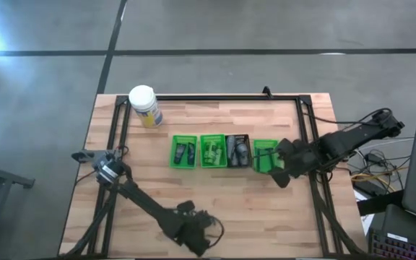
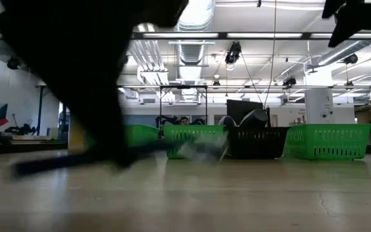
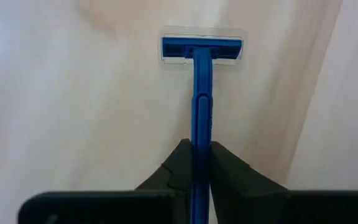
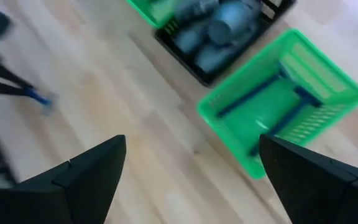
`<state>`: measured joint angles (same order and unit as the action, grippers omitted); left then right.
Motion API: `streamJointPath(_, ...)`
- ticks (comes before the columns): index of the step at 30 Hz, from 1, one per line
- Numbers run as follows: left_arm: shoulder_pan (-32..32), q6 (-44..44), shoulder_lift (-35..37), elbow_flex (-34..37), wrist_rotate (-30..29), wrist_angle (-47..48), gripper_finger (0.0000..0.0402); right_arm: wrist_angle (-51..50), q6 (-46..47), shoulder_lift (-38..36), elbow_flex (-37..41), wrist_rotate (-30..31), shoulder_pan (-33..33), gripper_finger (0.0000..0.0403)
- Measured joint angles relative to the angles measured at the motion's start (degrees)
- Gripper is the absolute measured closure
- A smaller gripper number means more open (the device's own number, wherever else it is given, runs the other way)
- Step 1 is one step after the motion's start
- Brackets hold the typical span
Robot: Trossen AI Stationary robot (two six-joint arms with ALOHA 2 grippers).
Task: Pick & Place Travel size toiletries
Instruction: Put the blue razor into the right green bin
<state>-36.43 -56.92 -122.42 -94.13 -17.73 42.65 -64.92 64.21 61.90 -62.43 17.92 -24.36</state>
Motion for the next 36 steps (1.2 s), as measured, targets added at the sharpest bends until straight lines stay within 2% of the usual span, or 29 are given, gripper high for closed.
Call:
streamJointPath(4, 2.9, 2.9, 4.6, 0.6, -4.9, -0.3, 0.0366, 3.4, 0.7, -4.0, 0.2, 0.3, 0.0, 0.0039)
streamJointPath(9, 6.7, 3.9, 12.8, 4.5, -12.4, -1.6, 0.0366, 4.3, 3.1, -7.5, 0.7, 3.7, 0.0, 0.0039)
streamJointPath(12, 9.4, 4.8, 20.2, 9.8, -14.0, -10.4, 0.0365, 5.4, 3.0, -8.7, 0.7, 6.2, -0.1, 0.0039)
streamJointPath(15, 12.0, 7.7, 28.0, 18.4, -13.6, -27.8, 0.0365, 10.5, 0.1, -9.1, 0.7, 7.9, -0.2, 0.0039)
streamJointPath(20, 17.1, 13.7, 38.8, 34.8, -9.1, -65.7, 0.0364, 25.4, -10.2, -8.2, 0.9, 8.3, -0.2, 0.0039)
streamJointPath(23, 19.8, 15.2, 41.8, 41.9, -8.9, -80.6, 0.0364, 34.0, -15.5, -6.9, 1.0, 8.2, -0.1, 0.0039)
streamJointPath(28, 22.8, 15.3, 42.7, 44.2, -6.4, -85.4, 0.0364, 42.9, -19.2, -3.6, 1.0, 8.1, 3.3, 0.0039)
streamJointPath(33, 26.4, 16.4, 41.0, 40.5, 5.1, -85.1, 0.0364, 47.4, -19.0, 1.0, 1.0, 3.3, 9.2, 0.0039)
streamJointPath(36, 28.7, 16.5, 40.9, 38.7, 11.5, -83.4, 0.0364, 49.5, -19.0, 2.6, 1.0, 2.7, 11.9, 0.0039)
